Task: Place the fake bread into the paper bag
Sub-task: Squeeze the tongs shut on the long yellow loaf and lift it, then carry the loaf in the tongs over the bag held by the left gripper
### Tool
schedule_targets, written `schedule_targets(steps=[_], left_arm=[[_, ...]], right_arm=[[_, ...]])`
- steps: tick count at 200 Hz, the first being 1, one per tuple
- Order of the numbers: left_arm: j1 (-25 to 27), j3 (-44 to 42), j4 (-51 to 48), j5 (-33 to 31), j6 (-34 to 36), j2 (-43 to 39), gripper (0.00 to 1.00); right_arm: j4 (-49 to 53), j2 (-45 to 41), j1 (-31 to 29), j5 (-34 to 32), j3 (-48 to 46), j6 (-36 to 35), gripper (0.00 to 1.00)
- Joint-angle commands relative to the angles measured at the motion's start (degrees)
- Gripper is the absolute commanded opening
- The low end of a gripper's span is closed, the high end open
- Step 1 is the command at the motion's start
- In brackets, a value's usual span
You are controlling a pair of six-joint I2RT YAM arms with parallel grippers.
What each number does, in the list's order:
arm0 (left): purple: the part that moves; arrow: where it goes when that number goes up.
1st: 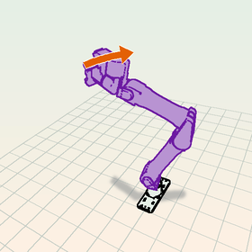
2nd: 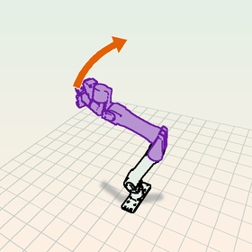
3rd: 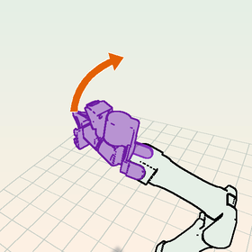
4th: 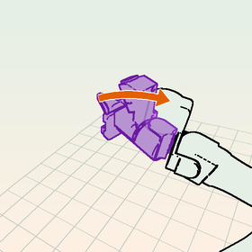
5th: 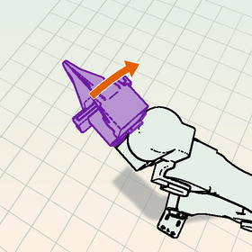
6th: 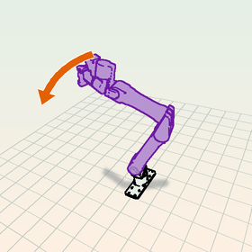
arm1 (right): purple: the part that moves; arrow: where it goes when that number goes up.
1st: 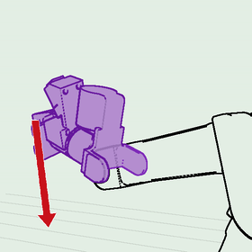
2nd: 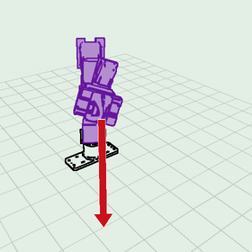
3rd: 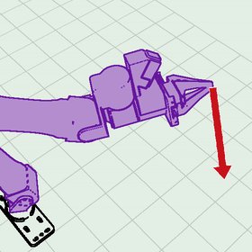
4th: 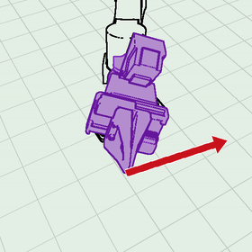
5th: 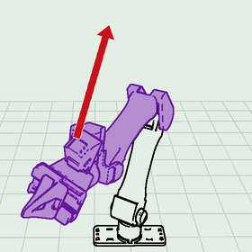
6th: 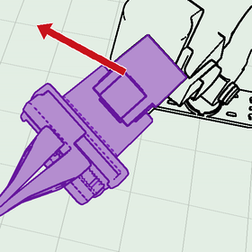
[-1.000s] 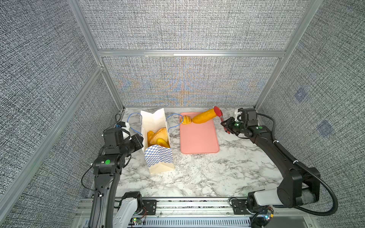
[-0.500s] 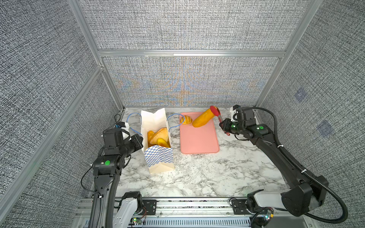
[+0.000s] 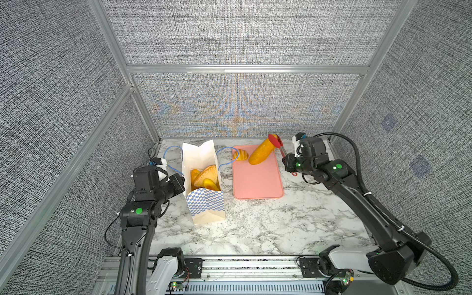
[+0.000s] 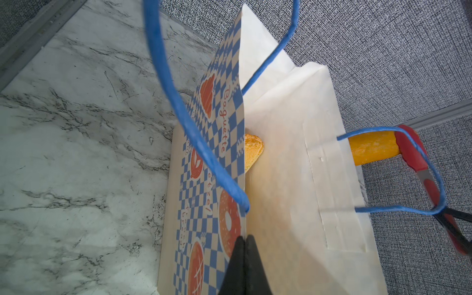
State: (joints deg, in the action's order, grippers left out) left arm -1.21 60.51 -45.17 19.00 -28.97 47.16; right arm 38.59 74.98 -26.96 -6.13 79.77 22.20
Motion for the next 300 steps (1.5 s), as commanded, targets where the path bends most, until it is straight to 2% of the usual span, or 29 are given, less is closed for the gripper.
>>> schedule_targets(steps=[1,142,220,300], left_arm=[[0.0,0.3,1.0,-0.3,-0.1,-0.1,0.06],[0.0,0.0,1.5,-0.3,-0.4,-0.1,0.06],[0.0,-0.1,1.4,-0.3,-0.6,-0.3,0.06],[0.0,-0.2,1.4,-0.4,-0.6,-0.3,0.06]], right_arm=[[0.0,-0.4,-1.5,-4.9,1.4,-2.3,0.25],[-3.7,-5.6,-10.6,-15.6,5.3,-8.8,0.26],[-5.0,-7.0,-14.0,-17.1,8.1,-10.8,0.26],[-7.8,-6.3,-20.0,-19.4,12.7,-14.9,0.26]])
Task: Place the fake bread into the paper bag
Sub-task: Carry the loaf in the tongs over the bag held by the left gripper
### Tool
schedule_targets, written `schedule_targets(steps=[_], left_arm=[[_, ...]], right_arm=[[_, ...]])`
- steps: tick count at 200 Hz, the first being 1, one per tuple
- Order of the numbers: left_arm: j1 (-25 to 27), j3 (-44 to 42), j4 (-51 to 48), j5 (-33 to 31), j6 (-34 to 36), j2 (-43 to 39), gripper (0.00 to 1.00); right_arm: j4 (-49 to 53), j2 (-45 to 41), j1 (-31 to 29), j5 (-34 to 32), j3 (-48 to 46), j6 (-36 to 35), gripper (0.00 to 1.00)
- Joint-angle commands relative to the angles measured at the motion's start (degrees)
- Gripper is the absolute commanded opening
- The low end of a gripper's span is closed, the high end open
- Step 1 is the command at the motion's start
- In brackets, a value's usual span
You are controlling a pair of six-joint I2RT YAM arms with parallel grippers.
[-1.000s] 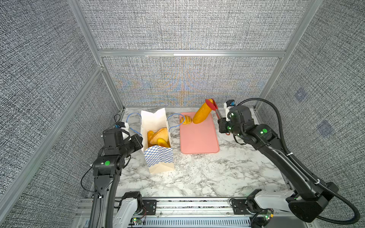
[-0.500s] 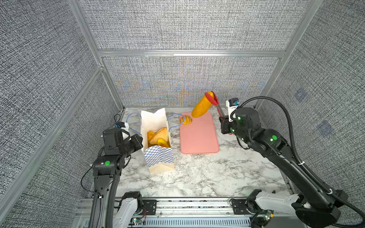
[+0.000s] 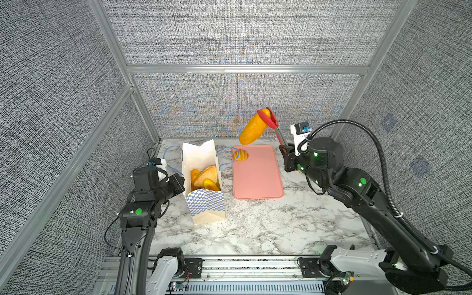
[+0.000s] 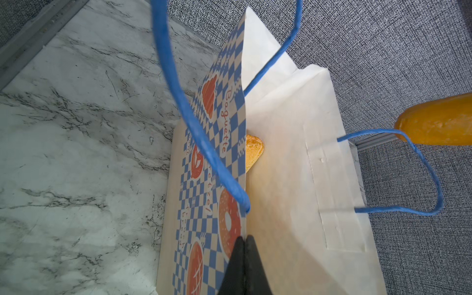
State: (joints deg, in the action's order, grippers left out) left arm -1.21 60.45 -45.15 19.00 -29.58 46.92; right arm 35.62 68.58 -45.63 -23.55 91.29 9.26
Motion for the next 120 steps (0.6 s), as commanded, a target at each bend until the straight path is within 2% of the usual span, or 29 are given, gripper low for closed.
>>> schedule_targets(steps=[1,57,120], left_arm=[[0.0,-0.2,1.4,-0.4,0.0,-0.1,0.06],[0.0,-0.1,1.4,-0.4,0.0,-0.2,0.06],[0.0,-0.5,1.4,-0.3,0.0,-0.2,0.06]], right_arm=[[-4.8,0.0,-1.5,-2.0,1.2,-2.0,0.26],[-7.4,0.9,-6.8,-2.4,3.9,-5.4,0.26],[-6.1,5.3,-11.5,1.5,8.4,-7.7,0.27]])
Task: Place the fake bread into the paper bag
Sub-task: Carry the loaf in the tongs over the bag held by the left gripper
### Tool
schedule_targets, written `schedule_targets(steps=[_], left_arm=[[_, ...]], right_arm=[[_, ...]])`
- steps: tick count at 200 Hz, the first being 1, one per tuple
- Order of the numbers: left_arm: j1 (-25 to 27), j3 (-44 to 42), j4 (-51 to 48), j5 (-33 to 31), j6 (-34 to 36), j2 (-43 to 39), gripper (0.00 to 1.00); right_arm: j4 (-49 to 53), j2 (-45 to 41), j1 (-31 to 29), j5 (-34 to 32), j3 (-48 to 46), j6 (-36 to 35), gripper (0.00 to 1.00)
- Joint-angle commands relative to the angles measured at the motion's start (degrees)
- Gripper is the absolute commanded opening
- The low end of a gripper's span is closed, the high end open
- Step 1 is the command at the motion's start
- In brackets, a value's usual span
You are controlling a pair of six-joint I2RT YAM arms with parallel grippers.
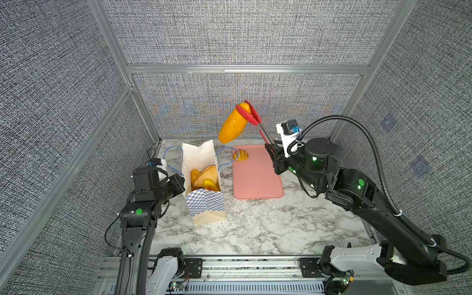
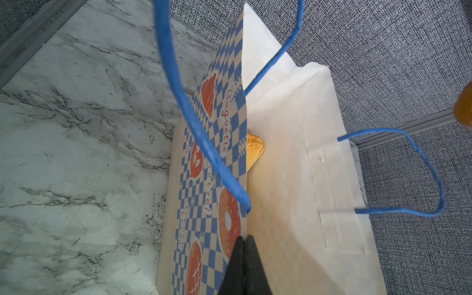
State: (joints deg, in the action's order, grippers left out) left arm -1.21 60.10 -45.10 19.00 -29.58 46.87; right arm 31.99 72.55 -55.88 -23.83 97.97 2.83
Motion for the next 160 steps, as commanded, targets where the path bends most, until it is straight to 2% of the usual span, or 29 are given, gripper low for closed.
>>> schedule_targets(steps=[1,55,160], left_arm=[[0.0,-0.2,1.4,-0.3,0.0,-0.2,0.06],[-0.1,-0.4,1.5,-0.2,0.0,-0.3,0.06],[0.0,-0.4,1.7,-0.2,0.0,-0.3,0.06]], right_arm=[[-2.5,1.4,-1.4,1.8,1.8,-1.2,0.27],[2.7,7.1,-4.5,2.8,6.8,-2.5,0.27],[17.1,17.0,-6.1,9.3,15.7,-0.4,0.27]])
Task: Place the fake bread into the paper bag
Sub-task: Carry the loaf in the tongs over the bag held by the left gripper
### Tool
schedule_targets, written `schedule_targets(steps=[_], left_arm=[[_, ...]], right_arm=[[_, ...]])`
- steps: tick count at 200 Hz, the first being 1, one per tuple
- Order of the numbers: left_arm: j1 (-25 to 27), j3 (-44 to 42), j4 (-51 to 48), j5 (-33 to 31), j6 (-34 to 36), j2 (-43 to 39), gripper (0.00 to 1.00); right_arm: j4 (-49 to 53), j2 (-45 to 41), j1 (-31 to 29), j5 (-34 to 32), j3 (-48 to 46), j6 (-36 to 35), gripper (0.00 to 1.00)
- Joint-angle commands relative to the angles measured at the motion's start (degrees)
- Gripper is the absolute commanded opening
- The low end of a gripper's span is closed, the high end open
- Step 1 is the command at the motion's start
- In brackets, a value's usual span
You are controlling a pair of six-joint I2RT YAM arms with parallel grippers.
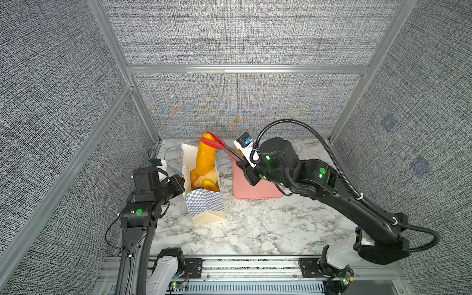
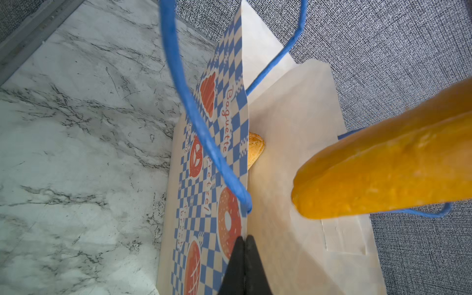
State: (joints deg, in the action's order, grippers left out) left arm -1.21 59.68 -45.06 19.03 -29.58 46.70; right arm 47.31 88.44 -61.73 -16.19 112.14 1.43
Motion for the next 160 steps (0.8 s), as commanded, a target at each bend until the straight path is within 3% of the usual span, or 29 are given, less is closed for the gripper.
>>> schedule_targets(steps=[1,160], left_arm=[[0.0,0.0,1.6,-0.2,0.0,-0.1,0.06],[0.0,-0.1,1.3,-0.2,0.0,-0.5,0.06]], right_arm=[[1.9,1.2,-0.2,1.7,1.6,0.9,0.27],[7.5,7.1,-1.9,5.0,4.0,1.8,0.29]])
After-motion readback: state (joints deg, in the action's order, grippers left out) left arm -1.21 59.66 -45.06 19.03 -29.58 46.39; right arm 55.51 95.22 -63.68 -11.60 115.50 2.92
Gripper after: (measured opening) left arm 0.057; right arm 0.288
